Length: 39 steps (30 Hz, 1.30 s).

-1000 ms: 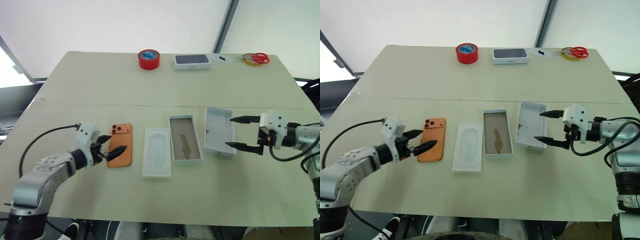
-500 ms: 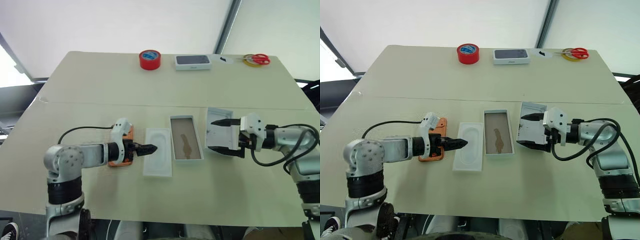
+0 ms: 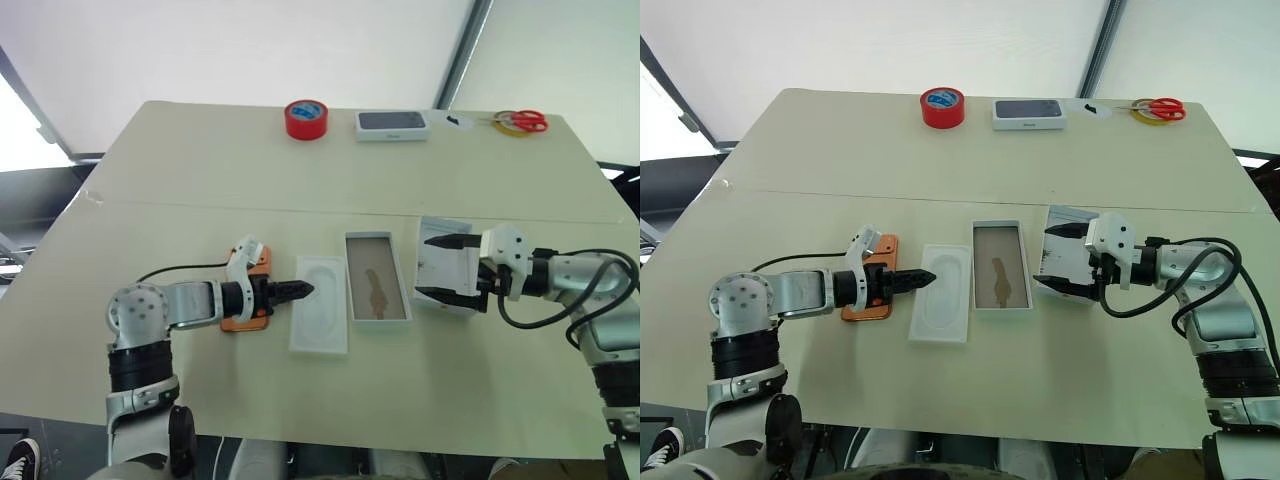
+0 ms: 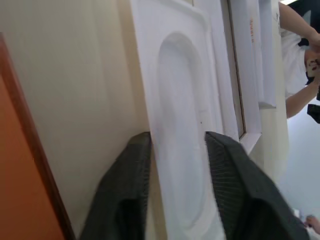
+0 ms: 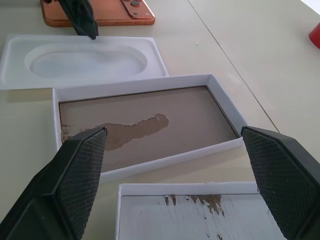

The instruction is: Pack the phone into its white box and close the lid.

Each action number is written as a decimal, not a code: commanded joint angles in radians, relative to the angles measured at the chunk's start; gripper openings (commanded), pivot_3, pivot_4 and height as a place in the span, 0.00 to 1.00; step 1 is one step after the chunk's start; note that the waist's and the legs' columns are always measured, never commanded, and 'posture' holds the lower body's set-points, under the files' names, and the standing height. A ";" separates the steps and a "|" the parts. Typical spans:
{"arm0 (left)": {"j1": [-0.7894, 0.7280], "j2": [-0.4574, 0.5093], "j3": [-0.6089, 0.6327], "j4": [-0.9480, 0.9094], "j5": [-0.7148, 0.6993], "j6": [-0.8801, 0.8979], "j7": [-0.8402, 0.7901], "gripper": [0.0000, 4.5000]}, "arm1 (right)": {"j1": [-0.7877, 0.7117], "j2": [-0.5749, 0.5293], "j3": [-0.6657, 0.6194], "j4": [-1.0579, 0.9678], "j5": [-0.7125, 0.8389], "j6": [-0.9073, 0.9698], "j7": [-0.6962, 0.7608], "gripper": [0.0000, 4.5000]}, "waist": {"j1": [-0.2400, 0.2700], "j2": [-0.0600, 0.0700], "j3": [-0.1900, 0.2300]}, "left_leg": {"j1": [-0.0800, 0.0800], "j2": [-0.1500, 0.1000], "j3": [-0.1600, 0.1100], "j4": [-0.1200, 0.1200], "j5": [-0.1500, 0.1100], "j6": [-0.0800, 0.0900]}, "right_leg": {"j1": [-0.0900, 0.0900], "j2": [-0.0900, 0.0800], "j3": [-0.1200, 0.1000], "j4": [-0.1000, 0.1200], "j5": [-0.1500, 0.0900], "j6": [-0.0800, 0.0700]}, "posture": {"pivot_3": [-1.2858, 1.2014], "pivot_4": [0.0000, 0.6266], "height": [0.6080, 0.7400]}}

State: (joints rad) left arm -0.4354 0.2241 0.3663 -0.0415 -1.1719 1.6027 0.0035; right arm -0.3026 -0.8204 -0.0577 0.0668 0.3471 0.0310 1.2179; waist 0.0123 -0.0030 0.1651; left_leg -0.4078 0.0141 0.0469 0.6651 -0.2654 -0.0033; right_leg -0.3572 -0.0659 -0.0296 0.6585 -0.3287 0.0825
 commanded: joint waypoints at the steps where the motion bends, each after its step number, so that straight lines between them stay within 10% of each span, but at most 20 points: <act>1: 0.021 -0.003 -0.001 0.009 -0.041 0.012 0.019 0.02 | -0.007 -0.010 -0.034 -0.034 0.007 -0.019 -0.008 1.00 | 0.001 0.001 -0.001 | 0.000 0.000 0.000 0.000 0.000 0.000 | 0.000 0.000 0.000 0.000 0.000 0.000 | 0.52 0.24 1.00; 22: 0.028 0.135 0.069 -0.077 -0.196 -0.083 -0.027 0.01 | 0.087 0.056 0.208 -0.200 -0.107 0.068 -0.037 1.00 | 0.000 -0.001 0.000 | 0.000 0.000 0.000 0.000 0.000 -0.001 | 0.000 0.000 0.000 0.000 0.000 0.000 | 0.52 0.24 1.00; 31: 0.013 0.126 0.094 -0.036 -0.374 -0.222 0.049 0.00 | 0.033 0.076 0.295 -0.179 -0.203 0.033 -0.032 0.01 | -0.001 -0.001 0.000 | 0.000 0.000 0.000 0.000 0.000 -0.001 | -0.001 0.000 0.000 0.000 0.000 0.000 | 0.52 0.24 1.00; 39: -0.007 0.160 0.030 -0.049 -0.445 -0.321 0.074 0.00 | -0.033 0.178 0.351 -0.220 -0.219 0.089 -0.063 0.01 | -0.001 -0.002 0.001 | 0.000 0.000 -0.001 0.000 0.000 -0.001 | -0.001 0.000 0.000 0.000 0.000 0.000 | 0.52 0.24 1.00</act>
State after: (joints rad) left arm -0.4190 0.3718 0.4089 -0.0600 -1.5763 1.3053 0.0857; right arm -0.3160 -0.6539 0.2787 -0.1133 0.1349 0.1162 1.1667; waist 0.0112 -0.0048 0.1658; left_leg -0.4078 0.0144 0.0461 0.6647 -0.2650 -0.0044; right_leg -0.3578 -0.0661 -0.0297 0.6581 -0.3288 0.0823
